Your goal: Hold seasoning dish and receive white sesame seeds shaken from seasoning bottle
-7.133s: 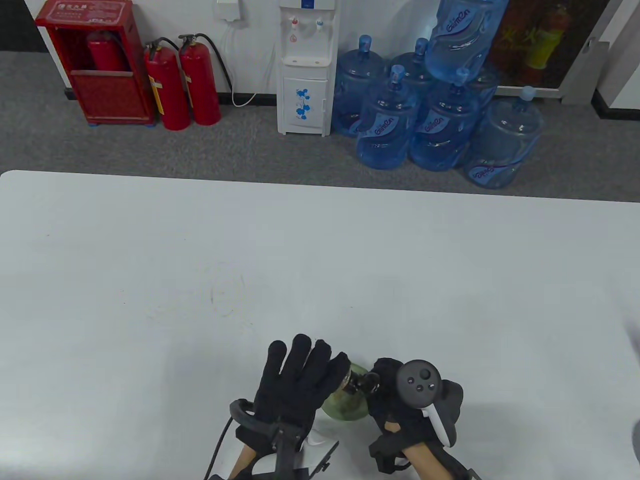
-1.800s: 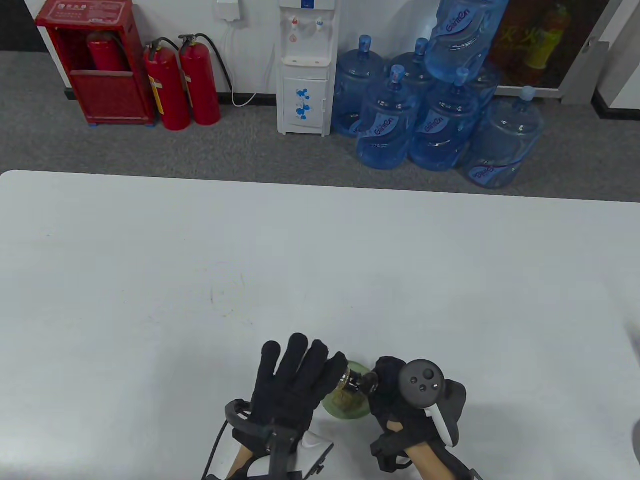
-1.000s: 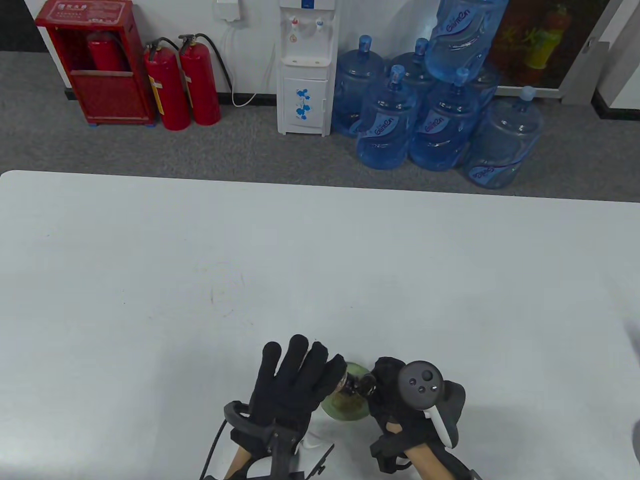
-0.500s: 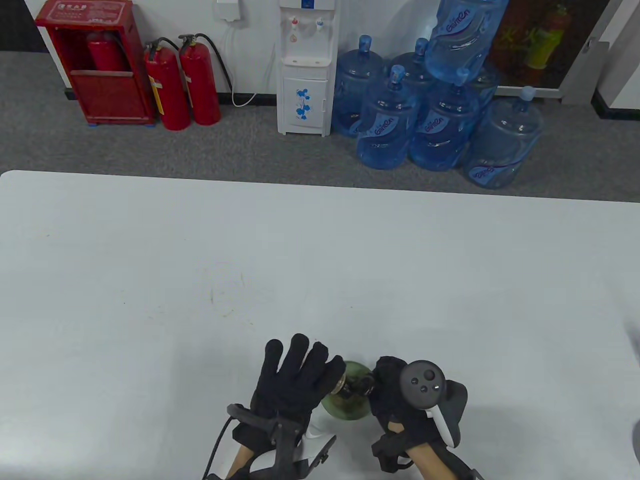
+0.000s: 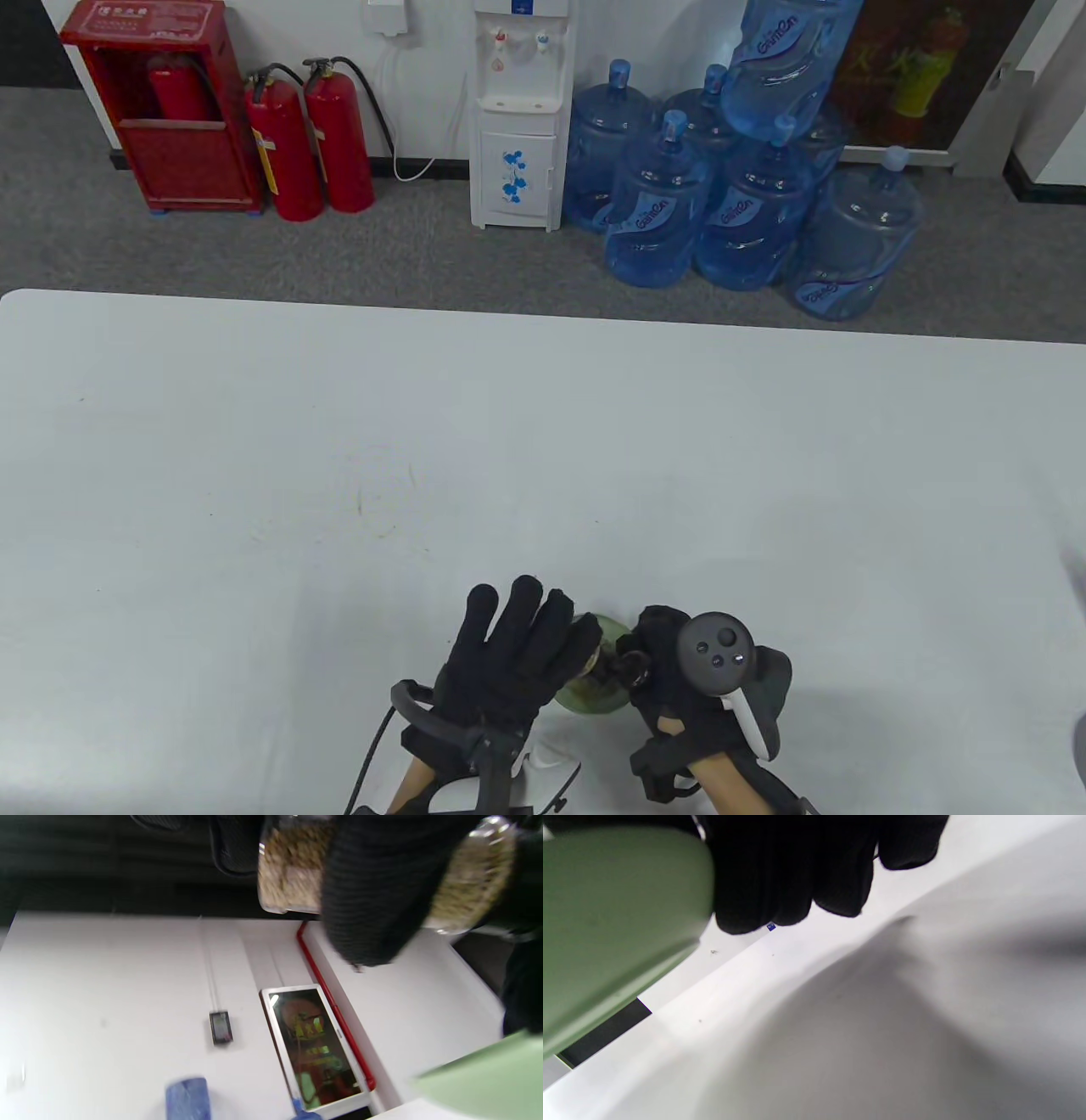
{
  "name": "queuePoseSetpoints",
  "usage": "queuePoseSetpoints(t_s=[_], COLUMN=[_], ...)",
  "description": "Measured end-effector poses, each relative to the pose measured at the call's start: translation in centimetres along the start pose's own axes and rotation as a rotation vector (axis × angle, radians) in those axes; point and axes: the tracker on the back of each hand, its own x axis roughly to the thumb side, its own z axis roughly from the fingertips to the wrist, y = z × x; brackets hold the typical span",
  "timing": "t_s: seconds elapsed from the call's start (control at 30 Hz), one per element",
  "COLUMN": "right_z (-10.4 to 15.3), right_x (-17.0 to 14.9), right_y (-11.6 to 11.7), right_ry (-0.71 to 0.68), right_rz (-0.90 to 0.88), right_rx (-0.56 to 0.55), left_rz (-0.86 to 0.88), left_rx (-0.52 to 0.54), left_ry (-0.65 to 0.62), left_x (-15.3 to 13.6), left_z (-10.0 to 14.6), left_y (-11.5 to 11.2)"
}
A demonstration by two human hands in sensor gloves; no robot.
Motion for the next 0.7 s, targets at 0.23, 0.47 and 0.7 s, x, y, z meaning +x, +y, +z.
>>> queuePoseSetpoints(t_s=[0.23, 0.47, 0.7], right_z=[-0.3, -0.6, -1.4], right_x=[-0.4, -1.5, -2.8], right_y=[-0.5, -1.8, -2.9], right_ry=[0.012, 0.056, 0.11], right_rz=[-0.008, -0.075, -0.112], right_rx=[-0.006, -0.022, -0.059], left_rz=[0.238, 0.738, 0.801], left_rx=[-0.136, -0.391, -0.405], left_ry=[0.248, 0.495, 0.675], left_x=[-2.4, -5.1, -8.4], left_z=[-0.5, -0.2, 0.1], left_y=[-0.6, -3.3, -5.0])
